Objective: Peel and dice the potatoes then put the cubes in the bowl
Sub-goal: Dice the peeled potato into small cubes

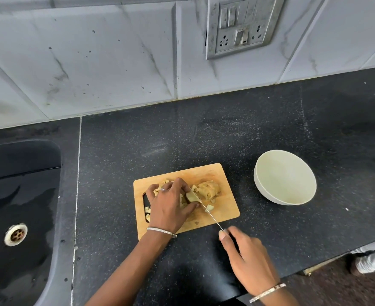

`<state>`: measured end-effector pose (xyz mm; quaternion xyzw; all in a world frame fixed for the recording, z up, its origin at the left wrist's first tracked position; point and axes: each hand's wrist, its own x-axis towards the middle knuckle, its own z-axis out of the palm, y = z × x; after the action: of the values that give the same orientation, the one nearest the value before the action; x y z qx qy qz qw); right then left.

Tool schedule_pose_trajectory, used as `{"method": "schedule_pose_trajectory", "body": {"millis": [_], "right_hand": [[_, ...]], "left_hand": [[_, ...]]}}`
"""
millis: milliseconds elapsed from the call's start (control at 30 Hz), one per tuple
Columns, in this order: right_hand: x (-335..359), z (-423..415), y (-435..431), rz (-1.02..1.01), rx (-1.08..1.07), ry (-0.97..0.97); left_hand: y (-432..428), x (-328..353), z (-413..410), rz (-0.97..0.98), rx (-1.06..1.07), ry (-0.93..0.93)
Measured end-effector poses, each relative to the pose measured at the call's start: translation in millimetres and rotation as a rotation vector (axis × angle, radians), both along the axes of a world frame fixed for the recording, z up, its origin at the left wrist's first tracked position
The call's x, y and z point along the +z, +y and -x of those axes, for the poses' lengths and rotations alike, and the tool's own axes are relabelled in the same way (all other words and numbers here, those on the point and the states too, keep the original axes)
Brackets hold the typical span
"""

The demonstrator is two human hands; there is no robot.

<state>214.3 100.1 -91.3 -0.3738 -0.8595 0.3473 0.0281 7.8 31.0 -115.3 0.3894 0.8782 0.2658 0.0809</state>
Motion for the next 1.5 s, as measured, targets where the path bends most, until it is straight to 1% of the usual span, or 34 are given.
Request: {"method": "schedule_pose_trajectory", "body": {"millis": [333, 567, 700, 933, 1033, 1167, 1300, 1500], "right_hand": [[2.4, 10.1, 2.9, -0.029, -0.039, -0.069], [3.5, 12.3, 1.3, -0.003, -0.053, -0.064], [2.4, 13.5, 0.7, -0.001, -0.038, -0.067], [-6.1, 10.7, -0.8, 0.005, -0.027, -0.079], [-10.9, 10.1, -4.4, 0.028, -0.022, -0.061], [-14.6, 11.7, -7.4, 0.063, -0.033, -0.049], [-14.0, 9.0, -3.2, 0.076, -0.079, -0.022], [-16.7, 11.2, -10.3, 0.06, -0.037, -0.059]], "left_hand": [[-1.4, -0.4, 1.4, 0.025, -0.02, 0.035], [-2.9, -0.8, 4.7, 0.134, -0.074, 0.131], [-6.5, 2.7, 7.6, 0.164, -0.05, 0.152], [-3.9, 5.8, 3.3, 0.233, 0.023, 0.134], [-2.4, 3.9, 3.7, 0.212, 0.053, 0.111], [0.2, 4.7, 6.7, 0.242, 0.05, 0.071], [-1.4, 9.1, 7.8, 0.263, 0.052, 0.071], [-1.7, 11.5, 4.2, 0.255, 0.083, 0.034]]}}
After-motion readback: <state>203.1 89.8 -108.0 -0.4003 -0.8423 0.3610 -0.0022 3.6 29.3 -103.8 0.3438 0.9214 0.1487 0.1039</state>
